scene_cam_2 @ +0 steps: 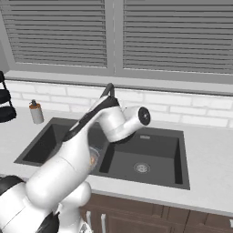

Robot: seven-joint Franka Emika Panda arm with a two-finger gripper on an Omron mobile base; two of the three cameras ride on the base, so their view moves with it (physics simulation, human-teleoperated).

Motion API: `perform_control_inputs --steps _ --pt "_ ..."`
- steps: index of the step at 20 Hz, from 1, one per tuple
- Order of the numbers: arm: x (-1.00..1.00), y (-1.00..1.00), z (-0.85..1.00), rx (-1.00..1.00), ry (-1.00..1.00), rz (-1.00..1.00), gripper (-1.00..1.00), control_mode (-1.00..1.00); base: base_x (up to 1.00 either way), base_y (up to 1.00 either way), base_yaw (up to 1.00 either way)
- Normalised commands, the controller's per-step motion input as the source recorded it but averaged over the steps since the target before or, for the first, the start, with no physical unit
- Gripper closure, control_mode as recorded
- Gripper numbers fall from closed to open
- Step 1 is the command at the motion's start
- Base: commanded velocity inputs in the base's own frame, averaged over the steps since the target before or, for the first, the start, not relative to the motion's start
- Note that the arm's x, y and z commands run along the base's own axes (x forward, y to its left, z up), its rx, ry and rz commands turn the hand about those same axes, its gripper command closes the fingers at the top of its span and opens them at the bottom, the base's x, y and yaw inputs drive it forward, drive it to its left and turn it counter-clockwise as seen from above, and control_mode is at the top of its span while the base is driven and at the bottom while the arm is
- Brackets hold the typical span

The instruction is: Put the colander in the sink, put the peach, apple in the colander, and turn on the sink faucet and pour water over the colander.

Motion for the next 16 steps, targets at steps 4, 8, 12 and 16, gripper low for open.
perform_control_inputs --steps 4,8,12,16 --pt "0.25 -0.04 0.18 0.23 -0.08 0.05 -1.0 -1.0 0.0 0.0 0.0" --pt "0.22 -0.01 0.14 0.22 -0.16 0.05 -1.0 -1.0 0.0 0.0 0.0" --pt "0.31 0.0 0.13 0.22 -0.25 0.09 -1.0 -1.0 0.0 0.0 0.0" --pt "0.34 0.0 0.1 0.17 -0.22 0.09 -1.0 -1.0 0.0 0.0 0.0"
